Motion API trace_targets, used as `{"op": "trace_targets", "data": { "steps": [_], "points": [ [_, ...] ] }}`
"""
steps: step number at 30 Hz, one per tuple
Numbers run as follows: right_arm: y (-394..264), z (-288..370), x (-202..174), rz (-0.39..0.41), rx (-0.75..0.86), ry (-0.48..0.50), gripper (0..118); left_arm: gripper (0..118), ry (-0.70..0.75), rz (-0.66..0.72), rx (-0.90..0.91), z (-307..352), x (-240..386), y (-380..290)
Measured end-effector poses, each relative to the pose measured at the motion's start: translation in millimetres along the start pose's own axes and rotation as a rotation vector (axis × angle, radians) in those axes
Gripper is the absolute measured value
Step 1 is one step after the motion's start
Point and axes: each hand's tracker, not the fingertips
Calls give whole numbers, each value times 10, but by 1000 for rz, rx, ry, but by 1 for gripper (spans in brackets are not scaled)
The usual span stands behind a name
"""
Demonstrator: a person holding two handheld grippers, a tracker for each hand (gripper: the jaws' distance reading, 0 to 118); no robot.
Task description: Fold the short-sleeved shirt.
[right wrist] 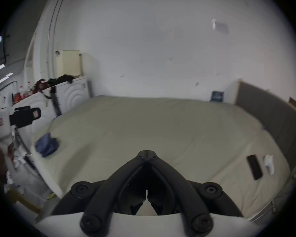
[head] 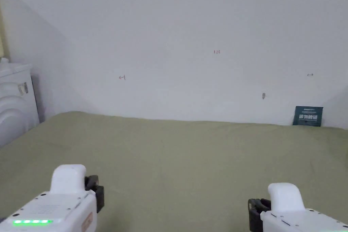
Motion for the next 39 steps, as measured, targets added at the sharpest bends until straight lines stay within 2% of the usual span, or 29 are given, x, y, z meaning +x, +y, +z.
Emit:
{"op": "trace_targets", "data": {
  "steps": [3, 6, 9, 13, 14, 15, 16, 17, 18, 19, 20, 21, 27, 33, 39],
  "points": [
    [-22, 158, 31, 44, 93, -121, 1, 0, -60, -67, 26, 33, 481, -28],
    [-96, 317, 19, 23, 155, -191, 1, 0, -26, -87, 81, 189, 848, -63],
    [-148, 407, -1, -16, 169, -202, 1, 0, -37, -111, 69, 216, 1025, -95],
    [-159, 396, -19, -11, 162, -203, 1, 0, -65, -144, 78, 221, 1078, -118],
    [-155, 393, -20, -14, 161, -204, 1, 4, -70, -142, 79, 217, 1059, -118],
    [-142, 388, -20, -19, 157, -206, 3, 17, -76, -132, 84, 213, 1026, -121],
    [-137, 388, -25, -25, 167, -217, 18, 40, -89, -107, 90, 252, 1045, -108],
    [-130, 388, -31, -26, 181, -223, 71, 85, -97, -85, 96, 252, 1013, -113],
    [-117, 370, -35, -23, 180, -223, 114, 115, -85, -66, 91, 236, 988, -111],
    [-111, 333, -36, -22, 166, -234, 116, 118, -79, -51, 79, 225, 951, -111],
    [-110, 370, -20, 5, 210, -273, 116, 118, -105, -8, 153, 292, 913, -72],
    [-173, 409, -50, 5, 215, -240, 118, 118, -83, -27, 121, 316, 889, -79],
    [-197, 474, -86, -7, 229, -203, 118, 118, -50, -60, 106, 322, 897, -120],
    [-159, 488, -58, -16, 230, -235, 118, 118, -50, -62, 101, 359, 826, -147],
    [24, 677, -45, -37, 288, -199, 118, 118, -55, -52, 101, 446, 798, 49]
  ]
}}
